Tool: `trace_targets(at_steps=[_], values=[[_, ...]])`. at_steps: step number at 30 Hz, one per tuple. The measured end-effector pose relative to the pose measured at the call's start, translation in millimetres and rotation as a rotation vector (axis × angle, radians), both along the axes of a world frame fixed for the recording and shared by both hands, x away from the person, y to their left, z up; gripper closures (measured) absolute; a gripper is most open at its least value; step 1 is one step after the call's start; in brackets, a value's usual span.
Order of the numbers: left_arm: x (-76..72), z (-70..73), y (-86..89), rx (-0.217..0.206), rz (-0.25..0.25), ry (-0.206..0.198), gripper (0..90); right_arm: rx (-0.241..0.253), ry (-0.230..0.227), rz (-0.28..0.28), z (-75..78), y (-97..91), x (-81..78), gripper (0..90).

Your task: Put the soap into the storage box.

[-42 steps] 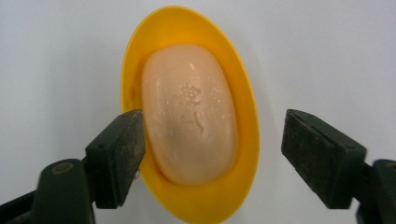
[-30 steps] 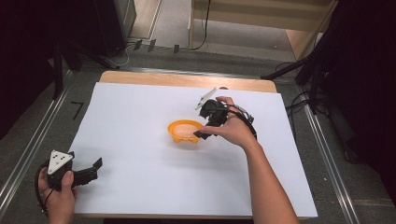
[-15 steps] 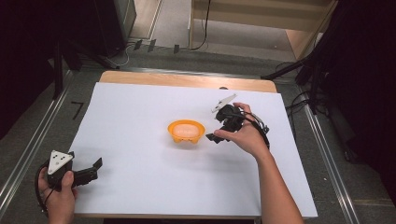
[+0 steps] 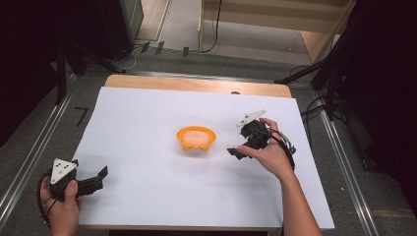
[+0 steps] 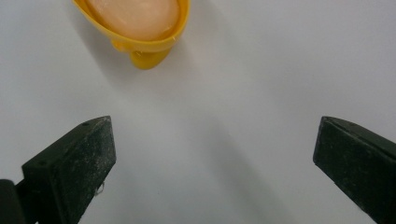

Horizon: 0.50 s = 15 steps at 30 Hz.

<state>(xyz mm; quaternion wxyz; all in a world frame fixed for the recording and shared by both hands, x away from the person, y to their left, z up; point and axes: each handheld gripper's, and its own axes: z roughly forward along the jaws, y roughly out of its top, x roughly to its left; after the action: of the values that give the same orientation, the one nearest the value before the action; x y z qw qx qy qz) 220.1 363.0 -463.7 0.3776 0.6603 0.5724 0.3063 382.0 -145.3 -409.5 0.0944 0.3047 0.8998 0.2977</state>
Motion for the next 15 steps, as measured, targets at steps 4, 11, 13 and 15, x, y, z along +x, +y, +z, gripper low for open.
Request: trace_targets(at_steps=[4,11,13,15], values=[[-0.1,0.0,-0.3,0.002,0.000,0.000,0.0,0.007,-0.003,-0.028,-2.8,-11.0,-6.7,0.0],[-0.2,0.0,-0.5,0.003,0.001,-0.001,0.0,0.015,-0.014,-0.067,-9.1,-31.4,-16.9,0.0],[-0.3,0.1,-0.6,0.004,0.002,-0.001,0.0,0.016,-0.016,-0.072,-10.2,-35.5,-20.0,0.0],[-0.4,0.1,-0.5,0.003,0.001,-0.002,0.0,0.024,-0.018,-0.082,-12.0,-39.7,-23.9,0.0]])
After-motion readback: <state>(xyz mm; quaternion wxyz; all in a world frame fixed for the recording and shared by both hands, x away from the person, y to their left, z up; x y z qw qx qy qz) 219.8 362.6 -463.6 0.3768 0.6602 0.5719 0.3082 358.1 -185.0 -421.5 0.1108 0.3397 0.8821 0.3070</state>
